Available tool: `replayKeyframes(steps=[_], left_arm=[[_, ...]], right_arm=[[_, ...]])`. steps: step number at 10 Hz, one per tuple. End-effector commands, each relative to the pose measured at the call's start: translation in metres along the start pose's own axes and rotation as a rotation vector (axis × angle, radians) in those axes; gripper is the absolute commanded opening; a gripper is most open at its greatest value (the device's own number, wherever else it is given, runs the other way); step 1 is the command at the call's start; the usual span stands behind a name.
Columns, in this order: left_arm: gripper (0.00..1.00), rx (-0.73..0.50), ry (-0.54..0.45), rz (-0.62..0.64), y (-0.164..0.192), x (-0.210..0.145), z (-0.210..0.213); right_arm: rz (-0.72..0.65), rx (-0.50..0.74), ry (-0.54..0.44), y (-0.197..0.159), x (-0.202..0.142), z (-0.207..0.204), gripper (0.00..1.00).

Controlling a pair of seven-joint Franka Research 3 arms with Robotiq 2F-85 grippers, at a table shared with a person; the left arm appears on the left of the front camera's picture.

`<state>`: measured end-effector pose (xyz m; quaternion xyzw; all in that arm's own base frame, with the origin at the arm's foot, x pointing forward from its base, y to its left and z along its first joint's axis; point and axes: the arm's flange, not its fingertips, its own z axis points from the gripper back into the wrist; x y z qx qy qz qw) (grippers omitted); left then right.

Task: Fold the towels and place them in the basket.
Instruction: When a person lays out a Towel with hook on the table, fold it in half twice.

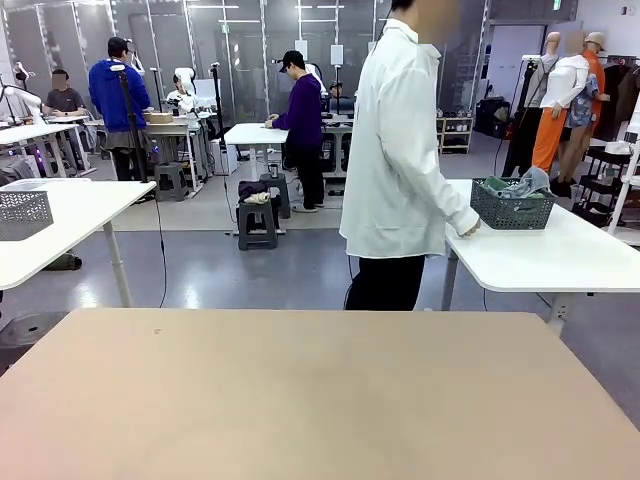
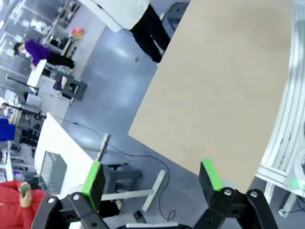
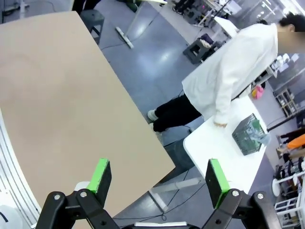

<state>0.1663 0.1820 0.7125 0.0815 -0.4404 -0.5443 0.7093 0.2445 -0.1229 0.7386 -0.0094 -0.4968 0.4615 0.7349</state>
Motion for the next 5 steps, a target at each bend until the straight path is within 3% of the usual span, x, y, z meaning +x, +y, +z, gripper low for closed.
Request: replayKeyframes(steps=[1, 3, 5], left_arm=[[1.00, -0.043, -0.045, -0.059, 0.004, 0.016, 0.022], [1.00, -0.010, -0.014, -0.029, 0.001, 0.010, 0.013], [1.00, -0.010, -0.014, -0.029, 0.001, 0.010, 0.013]], right_arm=[[0.071, 0.029, -0.005, -0.006, 0.022, 0.004, 1.00], [0.073, -0.021, 0.011, -0.001, 0.025, 0.004, 1.00], [0.052, 0.009, 0.003, 0.001, 0.027, 0.007, 1.00]])
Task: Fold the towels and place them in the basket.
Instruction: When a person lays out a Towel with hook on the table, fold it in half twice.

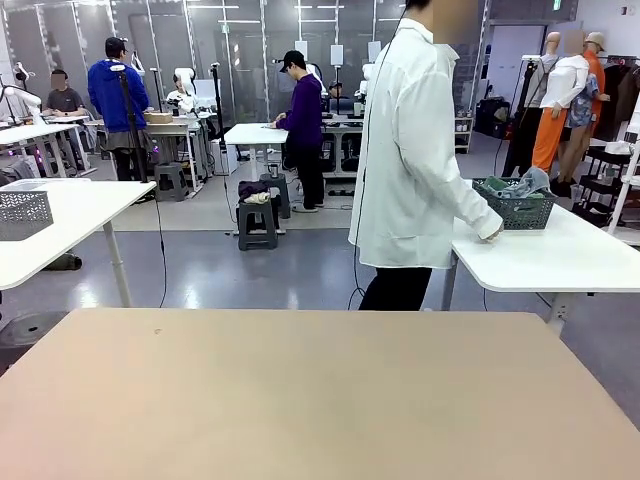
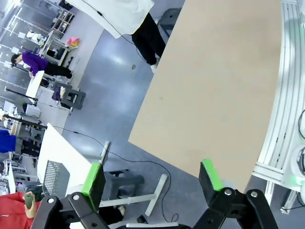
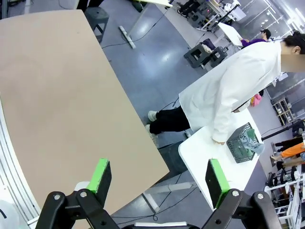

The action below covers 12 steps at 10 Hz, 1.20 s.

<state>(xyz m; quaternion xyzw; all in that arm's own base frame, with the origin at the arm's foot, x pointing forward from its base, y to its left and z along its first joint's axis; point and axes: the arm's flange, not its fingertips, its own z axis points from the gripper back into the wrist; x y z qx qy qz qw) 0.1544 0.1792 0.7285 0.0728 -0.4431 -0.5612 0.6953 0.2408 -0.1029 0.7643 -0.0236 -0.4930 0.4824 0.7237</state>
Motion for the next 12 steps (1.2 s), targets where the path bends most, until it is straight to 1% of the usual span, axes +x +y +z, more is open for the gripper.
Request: replayKeyframes(steps=[1, 4, 5, 7, 8, 10, 11, 12], left_arm=[[1.00, 0.011, 0.014, 0.002, 0.001, -0.001, -0.004], [1.00, 0.011, 0.014, 0.002, 0.001, -0.001, -0.004], [1.00, -0.002, 0.001, 0.001, 0.000, -0.001, -0.001], [1.00, -0.075, -0.051, 0.024, 0.004, 0.027, -0.044], [1.00, -0.081, -0.066, 0.022, 0.003, 0.038, -0.058], [1.00, -0.100, -0.105, 0.054, 0.011, 0.061, -0.077], [1.00, -0.116, -0.122, 0.070, 0.017, 0.073, -0.083], [1.00, -0.152, -0.122, 0.109, 0.028, 0.081, -0.087]], right_arm=[[-0.003, 0.006, -0.005, 0.000, -0.005, 0.000, 1.00], [-0.003, 0.006, -0.005, 0.000, -0.005, 0.000, 1.00], [-0.005, 0.000, -0.001, 0.000, -0.001, 0.001, 1.00], [-0.018, 0.049, 0.009, 0.000, 0.006, -0.030, 1.00], [-0.027, 0.066, 0.008, 0.003, 0.008, -0.038, 1.00], [-0.042, 0.112, 0.025, 0.013, 0.014, -0.051, 1.00], [-0.059, 0.138, 0.049, 0.019, 0.017, -0.056, 1.00], [-0.067, 0.156, 0.071, 0.023, 0.019, -0.058, 1.00]])
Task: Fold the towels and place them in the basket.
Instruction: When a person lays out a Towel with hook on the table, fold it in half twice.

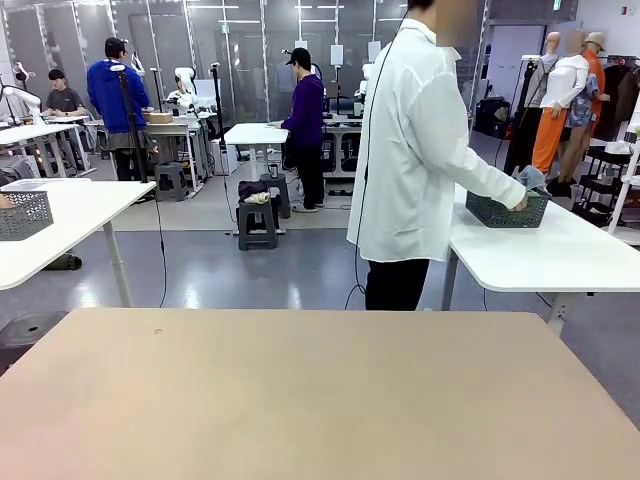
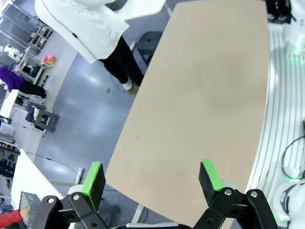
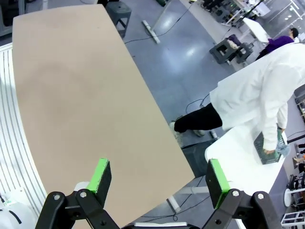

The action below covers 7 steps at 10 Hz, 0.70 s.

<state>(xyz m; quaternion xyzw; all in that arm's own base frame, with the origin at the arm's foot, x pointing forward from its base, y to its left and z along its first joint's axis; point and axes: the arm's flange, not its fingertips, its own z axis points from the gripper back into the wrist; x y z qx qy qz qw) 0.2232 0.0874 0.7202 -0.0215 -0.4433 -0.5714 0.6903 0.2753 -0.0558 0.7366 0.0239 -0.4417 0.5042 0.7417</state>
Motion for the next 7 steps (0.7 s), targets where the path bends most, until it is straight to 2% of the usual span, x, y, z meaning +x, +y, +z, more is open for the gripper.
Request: replayKeyframes(steps=[1, 2, 4, 7], left_arm=[[1.00, -0.074, -0.003, 0.104, 0.031, 0.014, 0.001], [1.00, -0.124, 0.018, 0.144, 0.044, 0.015, -0.002], [1.00, -0.198, -0.004, 0.205, 0.054, 0.013, -0.003], [1.00, -0.261, -0.057, 0.204, 0.054, 0.010, -0.004]], right_arm=[[-0.047, 0.034, 0.035, 0.010, 0.004, 0.003, 1.00], [-0.043, 0.057, 0.038, 0.008, 0.005, 0.005, 1.00], [-0.052, 0.109, 0.010, 0.003, 0.005, 0.009, 1.00], [-0.054, 0.117, 0.013, -0.005, 0.010, 0.022, 1.00]])
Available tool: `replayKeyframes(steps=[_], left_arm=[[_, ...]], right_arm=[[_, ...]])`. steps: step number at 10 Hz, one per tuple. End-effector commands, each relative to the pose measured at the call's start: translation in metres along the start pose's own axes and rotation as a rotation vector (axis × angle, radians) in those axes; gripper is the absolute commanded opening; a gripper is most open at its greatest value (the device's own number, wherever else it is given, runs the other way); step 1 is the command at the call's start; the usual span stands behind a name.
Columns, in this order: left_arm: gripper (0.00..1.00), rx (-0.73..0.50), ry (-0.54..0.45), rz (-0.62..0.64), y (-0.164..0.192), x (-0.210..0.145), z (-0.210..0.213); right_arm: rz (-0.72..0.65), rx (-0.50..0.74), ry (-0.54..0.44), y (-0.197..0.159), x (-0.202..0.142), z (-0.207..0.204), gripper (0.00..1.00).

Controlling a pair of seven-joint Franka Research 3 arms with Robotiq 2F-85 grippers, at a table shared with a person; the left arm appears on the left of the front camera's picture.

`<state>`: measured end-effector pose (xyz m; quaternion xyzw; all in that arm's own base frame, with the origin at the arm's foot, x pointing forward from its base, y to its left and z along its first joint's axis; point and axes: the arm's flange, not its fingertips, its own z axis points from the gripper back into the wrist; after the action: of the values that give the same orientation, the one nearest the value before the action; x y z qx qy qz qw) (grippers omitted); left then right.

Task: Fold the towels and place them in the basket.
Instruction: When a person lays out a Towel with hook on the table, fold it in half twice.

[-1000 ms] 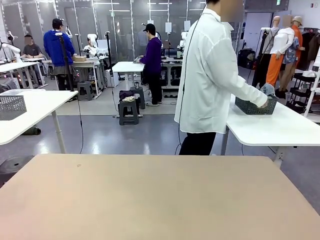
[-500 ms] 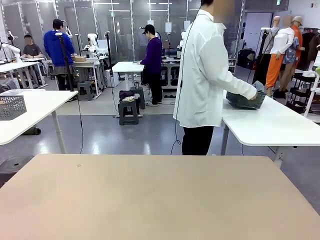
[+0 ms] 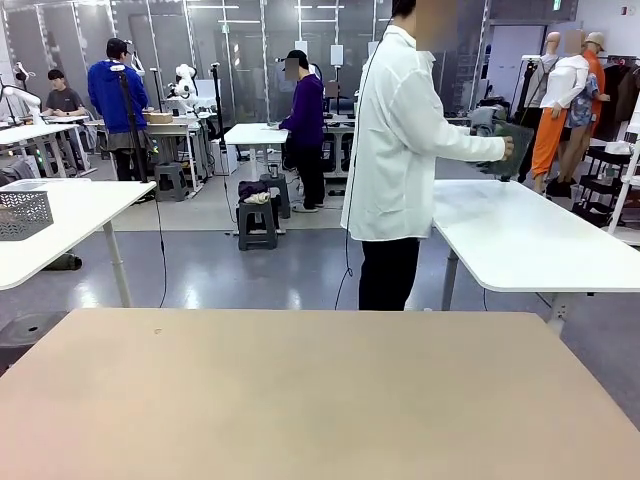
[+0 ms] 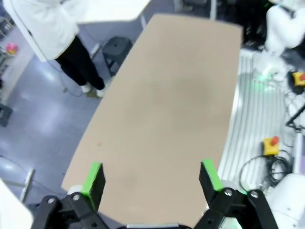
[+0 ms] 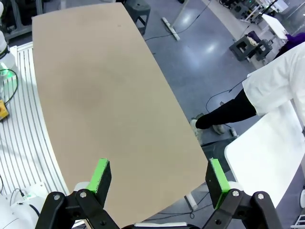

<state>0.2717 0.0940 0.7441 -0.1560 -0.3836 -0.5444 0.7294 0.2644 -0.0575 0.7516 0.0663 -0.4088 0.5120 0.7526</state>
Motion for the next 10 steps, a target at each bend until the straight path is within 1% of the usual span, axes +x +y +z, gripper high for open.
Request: replayKeyframes(steps=[1, 2, 10], left_arm=[[1.00, -0.052, -0.009, -0.030, -0.0055, 0.0016, 0.0088], [1.00, 0.000, 0.000, 0.000, 0.0000, 0.0000, 0.0000], [1.00, 0.000, 0.000, 0.000, 0.0000, 0.0000, 0.0000]], right_arm=[[0.011, 0.016, -0.013, -0.0054, 0.0054, 0.0087, 1.00], [0.000, 0.000, 0.000, 0.0000, 0.0000, 0.0000, 1.00], [0.000, 0.000, 0.000, 0.0000, 0.0000, 0.0000, 1.00]])
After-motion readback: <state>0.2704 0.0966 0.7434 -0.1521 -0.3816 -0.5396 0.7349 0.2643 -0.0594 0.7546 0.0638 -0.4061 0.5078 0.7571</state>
